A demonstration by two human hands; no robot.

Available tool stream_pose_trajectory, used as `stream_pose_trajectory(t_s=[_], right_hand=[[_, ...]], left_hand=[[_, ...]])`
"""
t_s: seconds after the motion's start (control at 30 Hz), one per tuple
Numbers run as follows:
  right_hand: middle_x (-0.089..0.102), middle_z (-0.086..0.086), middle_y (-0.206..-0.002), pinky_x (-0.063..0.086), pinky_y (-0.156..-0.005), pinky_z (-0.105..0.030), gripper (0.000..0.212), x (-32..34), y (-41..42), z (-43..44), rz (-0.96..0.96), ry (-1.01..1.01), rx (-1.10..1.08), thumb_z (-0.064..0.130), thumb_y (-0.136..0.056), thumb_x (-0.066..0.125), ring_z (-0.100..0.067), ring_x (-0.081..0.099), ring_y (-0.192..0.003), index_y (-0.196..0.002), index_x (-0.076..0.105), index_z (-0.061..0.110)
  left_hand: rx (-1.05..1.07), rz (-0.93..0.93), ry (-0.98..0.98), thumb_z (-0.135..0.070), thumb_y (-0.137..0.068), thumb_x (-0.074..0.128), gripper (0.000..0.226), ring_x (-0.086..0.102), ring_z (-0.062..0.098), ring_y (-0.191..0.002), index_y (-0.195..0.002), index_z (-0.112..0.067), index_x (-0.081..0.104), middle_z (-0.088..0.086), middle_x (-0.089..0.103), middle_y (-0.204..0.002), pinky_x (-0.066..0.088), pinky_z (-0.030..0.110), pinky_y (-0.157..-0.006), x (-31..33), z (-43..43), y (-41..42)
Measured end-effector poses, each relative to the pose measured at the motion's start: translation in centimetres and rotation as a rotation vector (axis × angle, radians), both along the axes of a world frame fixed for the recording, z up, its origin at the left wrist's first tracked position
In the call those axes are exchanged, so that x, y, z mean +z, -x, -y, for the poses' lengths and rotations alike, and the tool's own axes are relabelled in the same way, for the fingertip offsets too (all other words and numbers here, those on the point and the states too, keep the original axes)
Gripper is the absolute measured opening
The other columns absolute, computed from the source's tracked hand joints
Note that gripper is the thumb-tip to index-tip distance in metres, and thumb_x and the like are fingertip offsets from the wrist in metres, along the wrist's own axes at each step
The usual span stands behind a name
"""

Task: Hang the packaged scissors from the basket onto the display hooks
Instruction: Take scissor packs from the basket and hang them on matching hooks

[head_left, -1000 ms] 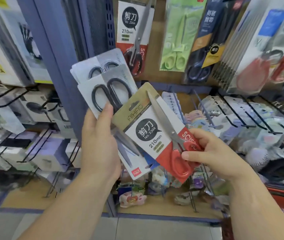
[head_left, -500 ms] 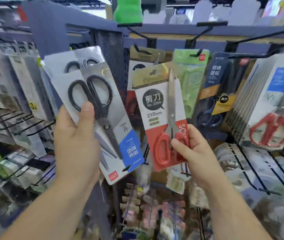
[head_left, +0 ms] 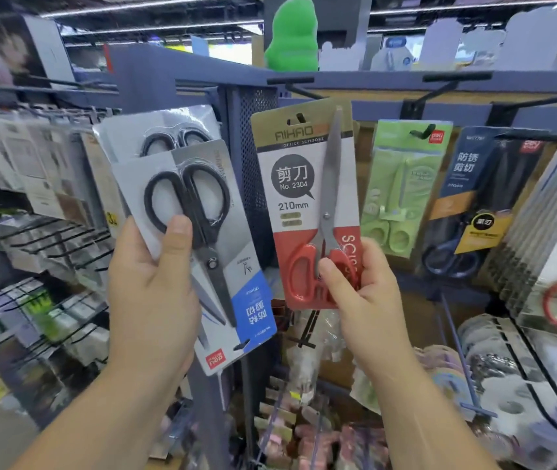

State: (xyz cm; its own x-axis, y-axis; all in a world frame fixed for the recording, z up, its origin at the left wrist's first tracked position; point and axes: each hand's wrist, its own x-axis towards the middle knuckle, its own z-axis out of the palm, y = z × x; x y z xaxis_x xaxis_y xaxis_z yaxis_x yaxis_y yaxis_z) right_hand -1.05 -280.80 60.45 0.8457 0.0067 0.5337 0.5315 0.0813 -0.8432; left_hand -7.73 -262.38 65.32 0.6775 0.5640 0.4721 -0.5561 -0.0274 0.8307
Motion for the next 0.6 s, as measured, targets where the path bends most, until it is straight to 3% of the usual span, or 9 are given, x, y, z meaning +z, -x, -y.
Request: stream_pose_trajectory(t_s=[0.1,0.23,0.33,0.47,0.6], right_hand=[[0.073,0.006,-0.094,0.057,-0.08,-0.025,0.018,-0.2,0.3,-0.4,-0.006,-0.022,-0.033,0.011,-0.1,0.067,-0.01,0.068,-0.086,-0.109,0.065,0.027],[0.073,-0.001,-0.099,0.06,-0.085,-0.039,0.019,-0.2,0.4,-1.0,-0.017,-0.03,-0.038,0.015,-0.101,0.067,-0.024,0.07,-0.093,-0.108,0.065,0.032],[0.072,0.0,-0.097,0.061,-0.086,-0.045,0.018,0.0,0.0,-1.6,-0.005,-0.011,-0.057,0.019,-0.101,0.068,-0.025,0.07,-0.093,-0.104,0.065,0.037],[0.072,0.007,-0.094,0.057,-0.082,-0.034,0.012,-0.3,-1.6,-2.1,-0.031,0.043,-0.113,0.02,-0.101,0.067,-0.014,0.07,-0.089,-0.104,0.063,0.031],[0.072,0.01,-0.092,0.057,-0.085,-0.04,0.009,-0.4,-4.3,-2.2,-0.095,0.025,-0.265,0.026,-0.098,0.069,-0.011,0.069,-0.088,-0.1,0.063,0.033]], left_hand=[[-0.044,0.001,0.027,-0.026,-0.111,0.048,0.019,0.077,0.015,-0.099,-0.124,-0.024,0.062,-0.007,0.079,-0.111,0.064,0.029,-0.073,0.0,-0.2,0.1],[-0.056,-0.022,0.008,-0.031,-0.109,0.05,0.017,0.076,0.023,-0.107,-0.118,-0.03,0.065,-0.003,0.079,-0.115,0.062,0.05,-0.091,-0.4,-0.3,0.3],[-0.065,-0.028,0.008,-0.031,-0.109,0.05,0.018,0.076,0.024,-0.107,-0.116,-0.031,0.066,-0.002,0.079,-0.116,0.06,0.058,-0.094,-0.1,-0.3,0.5],[-0.101,-0.024,0.03,-0.036,-0.104,0.053,0.019,0.076,0.027,-0.109,-0.116,-0.031,0.066,-0.001,0.079,-0.116,0.059,0.061,-0.096,0.2,-0.4,0.7],[-0.12,-0.021,0.054,-0.032,-0.105,0.051,0.017,0.077,0.021,-0.102,-0.114,-0.03,0.066,-0.003,0.08,-0.111,0.064,0.048,-0.088,-0.1,-0.6,0.8]])
